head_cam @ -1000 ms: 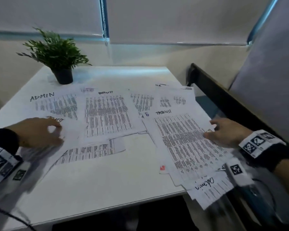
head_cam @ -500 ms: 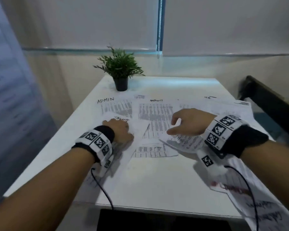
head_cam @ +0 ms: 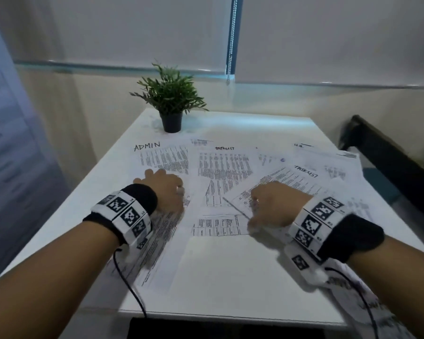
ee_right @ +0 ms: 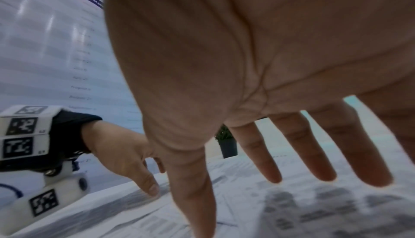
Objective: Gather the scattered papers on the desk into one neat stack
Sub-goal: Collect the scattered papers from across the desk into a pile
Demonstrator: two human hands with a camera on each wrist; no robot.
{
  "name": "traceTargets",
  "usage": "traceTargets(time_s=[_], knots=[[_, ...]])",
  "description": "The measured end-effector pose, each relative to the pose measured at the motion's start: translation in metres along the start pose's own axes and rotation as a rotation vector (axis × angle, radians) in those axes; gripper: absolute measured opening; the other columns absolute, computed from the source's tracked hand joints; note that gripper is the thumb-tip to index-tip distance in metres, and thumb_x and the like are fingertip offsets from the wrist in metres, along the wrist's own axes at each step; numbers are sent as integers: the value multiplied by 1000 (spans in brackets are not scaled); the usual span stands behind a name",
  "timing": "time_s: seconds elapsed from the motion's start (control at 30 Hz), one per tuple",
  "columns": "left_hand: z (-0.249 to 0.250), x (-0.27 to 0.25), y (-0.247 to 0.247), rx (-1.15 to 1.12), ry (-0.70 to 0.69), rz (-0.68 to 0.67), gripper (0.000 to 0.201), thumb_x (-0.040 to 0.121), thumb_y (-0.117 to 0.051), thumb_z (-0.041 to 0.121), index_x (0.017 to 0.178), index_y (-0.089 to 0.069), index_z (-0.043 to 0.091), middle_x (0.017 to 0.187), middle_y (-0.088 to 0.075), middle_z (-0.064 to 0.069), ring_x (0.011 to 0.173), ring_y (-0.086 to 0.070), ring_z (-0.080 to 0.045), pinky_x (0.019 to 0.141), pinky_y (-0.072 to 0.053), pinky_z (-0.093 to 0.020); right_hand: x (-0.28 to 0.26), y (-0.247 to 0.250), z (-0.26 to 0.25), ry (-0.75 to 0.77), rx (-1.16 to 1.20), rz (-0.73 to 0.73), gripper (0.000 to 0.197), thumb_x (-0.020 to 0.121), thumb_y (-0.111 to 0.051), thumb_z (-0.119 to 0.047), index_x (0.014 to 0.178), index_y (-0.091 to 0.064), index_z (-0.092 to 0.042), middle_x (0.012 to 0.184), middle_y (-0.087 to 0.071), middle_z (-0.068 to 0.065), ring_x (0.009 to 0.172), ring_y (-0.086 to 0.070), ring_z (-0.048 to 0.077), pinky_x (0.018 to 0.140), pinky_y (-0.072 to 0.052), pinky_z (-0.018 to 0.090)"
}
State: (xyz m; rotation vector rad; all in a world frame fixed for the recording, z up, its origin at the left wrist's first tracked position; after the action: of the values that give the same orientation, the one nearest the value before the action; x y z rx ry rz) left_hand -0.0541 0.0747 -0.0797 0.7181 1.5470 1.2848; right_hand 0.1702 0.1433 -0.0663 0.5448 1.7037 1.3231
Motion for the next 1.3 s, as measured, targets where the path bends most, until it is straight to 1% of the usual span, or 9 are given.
traceTargets(time_s=[0.13, 0.3, 0.5, 0.67, 0.77, 0.9, 1.0, 1.1, 1.3], knots=[[70, 8, 26, -51, -162, 82, 51, 102, -47, 43, 151, -45, 29, 154, -51, -6, 140, -47, -32, 117, -34, -52, -16, 28, 51, -72, 117, 98, 61, 88, -71, -57, 134, -62, -18, 132, -63, 1, 119, -60, 24, 98, -51, 36], [147, 26, 25, -205, -308, -34, 59, 109, -39, 36, 164, -26, 19, 169, -31, -9, 150, -37, -31, 118, -35, -38, -19, 36, 159, -421, 235, 170, 51, 87, -69, -59, 101, -67, -10, 107, -69, 9, 87, -64, 23, 61, -43, 28], [175, 43, 7, -252, -301, -67, 49, 107, -45, 26, 154, -37, 16, 153, -50, -17, 130, -55, -35, 103, -47, -41, -14, -10, 195, -477, 640, 110, 64, 88, -79, -42, 132, -60, 1, 119, -72, 18, 89, -67, 28, 73, -58, 34], [184, 29, 24, -357, -318, -1, 55, 104, -52, 24, 157, -40, 15, 162, -42, -9, 142, -48, -28, 113, -40, -38, -10, -12, 212, -450, 891, 212, 73, 90, -79, -22, 150, -39, -10, 113, -68, 16, 86, -65, 28, 90, -63, 42], [199, 11, 22, -426, -395, -90, 49, 101, -59, 24, 149, -52, 16, 132, -69, -9, 103, -72, -21, 94, -56, -34, -19, -4, 235, -436, 920, 307, 68, 90, -69, 2, 148, -37, -15, 84, -68, 22, 71, -63, 34, 72, -61, 52], [226, -27, -10, -572, -484, -425, 38, 96, -69, 12, 133, -66, 13, 76, -76, -4, 58, -66, -13, 68, -59, -26, -46, -8, 280, -464, 801, 306, 61, 88, -68, 1, 140, -44, -20, 81, -69, 20, 65, -62, 33, 54, -46, 34], [240, -40, -13, -426, -546, -373, 41, 97, -69, 27, 137, -62, 25, 97, -80, -3, 71, -68, -14, 71, -54, -24, -73, -17, 306, -498, 638, 284, 48, 88, -75, -8, 130, -54, -16, 92, -71, 12, 95, -74, 42, 70, -55, 39], [243, -38, -2, -151, -584, -121, 41, 97, -61, 36, 138, -61, 32, 133, -66, 3, 101, -62, -15, 88, -48, -28, -78, -39, 317, -514, 591, 242, 49, 87, -75, -4, 131, -57, -13, 95, -70, 8, 84, -72, 30, 67, -52, 32], [203, -33, 19, -181, -542, -34, 42, 100, -59, 47, 138, -61, 31, 134, -65, 4, 103, -59, -12, 94, -46, -29, -79, -9, 304, -475, 314, 187, 66, 86, -80, -30, 144, -50, -18, 120, -61, 1, 104, -60, 22, 86, -47, 32]])
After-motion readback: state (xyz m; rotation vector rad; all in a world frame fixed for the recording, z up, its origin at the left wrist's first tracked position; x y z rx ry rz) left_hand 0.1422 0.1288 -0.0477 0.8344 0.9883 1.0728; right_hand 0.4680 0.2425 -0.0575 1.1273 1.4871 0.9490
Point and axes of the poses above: each hand's wrist, its own x-axis towards the middle knuckle, its own y-axis out of the back of the hand, z = x × y, the point moved 9 cm from there along x, towards the middle knuckle
